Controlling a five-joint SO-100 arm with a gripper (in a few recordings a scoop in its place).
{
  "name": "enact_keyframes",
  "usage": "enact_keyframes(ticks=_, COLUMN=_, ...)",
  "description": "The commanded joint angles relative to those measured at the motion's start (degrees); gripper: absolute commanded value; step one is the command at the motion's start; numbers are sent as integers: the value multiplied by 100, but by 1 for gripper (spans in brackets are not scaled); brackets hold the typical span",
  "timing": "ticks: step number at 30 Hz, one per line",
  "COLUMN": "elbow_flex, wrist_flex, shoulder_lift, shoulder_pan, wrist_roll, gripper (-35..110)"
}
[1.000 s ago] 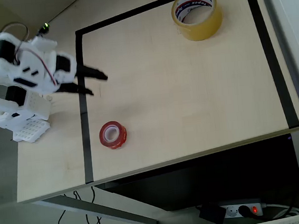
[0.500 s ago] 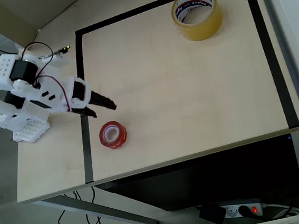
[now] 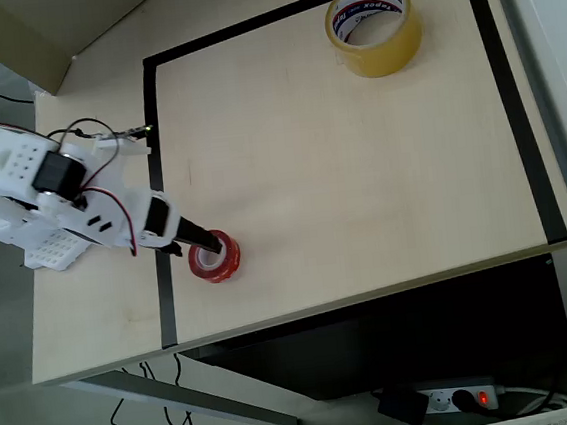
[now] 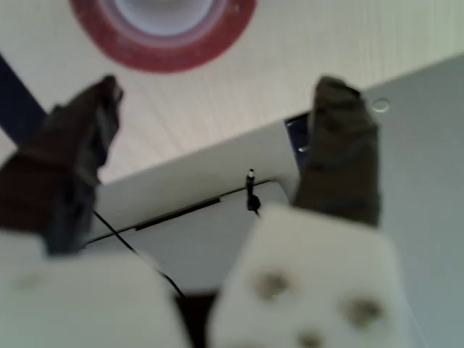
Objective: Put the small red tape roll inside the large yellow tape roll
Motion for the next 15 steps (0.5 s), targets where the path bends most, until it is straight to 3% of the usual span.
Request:
enact_keyframes(ticks=1, elbow_flex=-316, wrist_flex=-62, shoulder_lift=-88, shoulder_pan=35, wrist_roll=-97, gripper=27)
enact_keyframes(ticks=15, elbow_flex=-308, wrist_flex=-255, shoulder_lift=-334, shoulder_pan=-387, wrist_roll=-88, gripper=27)
